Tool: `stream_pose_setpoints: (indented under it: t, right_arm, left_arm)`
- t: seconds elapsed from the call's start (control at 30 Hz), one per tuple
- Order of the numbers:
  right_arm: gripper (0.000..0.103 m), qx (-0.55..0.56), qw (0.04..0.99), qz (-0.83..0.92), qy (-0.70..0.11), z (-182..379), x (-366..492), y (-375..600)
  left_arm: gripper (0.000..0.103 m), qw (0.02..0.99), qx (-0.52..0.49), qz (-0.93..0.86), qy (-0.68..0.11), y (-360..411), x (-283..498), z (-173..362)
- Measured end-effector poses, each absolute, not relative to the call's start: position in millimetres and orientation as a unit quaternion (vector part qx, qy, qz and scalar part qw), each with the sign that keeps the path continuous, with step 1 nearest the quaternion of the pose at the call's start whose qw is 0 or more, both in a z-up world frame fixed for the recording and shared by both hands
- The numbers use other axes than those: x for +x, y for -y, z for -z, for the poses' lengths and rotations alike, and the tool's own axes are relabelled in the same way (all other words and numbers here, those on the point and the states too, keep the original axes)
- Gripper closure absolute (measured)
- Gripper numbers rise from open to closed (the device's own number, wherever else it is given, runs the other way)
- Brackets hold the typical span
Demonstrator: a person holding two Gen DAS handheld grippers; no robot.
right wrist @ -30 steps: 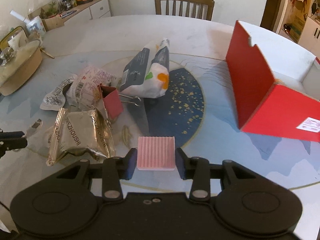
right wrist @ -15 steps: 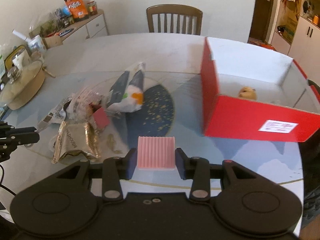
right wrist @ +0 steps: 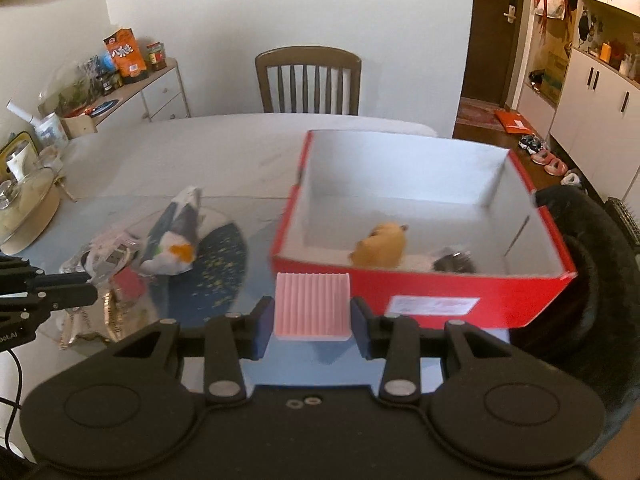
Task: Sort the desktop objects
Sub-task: 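Carry the white cable and the pink pad with both grippers into the red box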
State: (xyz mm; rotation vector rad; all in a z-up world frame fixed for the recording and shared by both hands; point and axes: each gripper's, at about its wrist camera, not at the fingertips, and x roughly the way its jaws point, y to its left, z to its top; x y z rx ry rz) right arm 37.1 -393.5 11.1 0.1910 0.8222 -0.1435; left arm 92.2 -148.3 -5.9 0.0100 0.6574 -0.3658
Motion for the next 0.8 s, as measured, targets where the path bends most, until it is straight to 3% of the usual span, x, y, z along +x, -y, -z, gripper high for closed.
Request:
stream_pose_setpoints:
  t: [0.8]
  right_arm:
    - [0.063,0.107,0.911,0.076,-0.390,-6.5,68.2,520.9]
  left_arm:
    - [0.094,0.907,0.055,0.204,-0.364,287.3,242.9,-6.6]
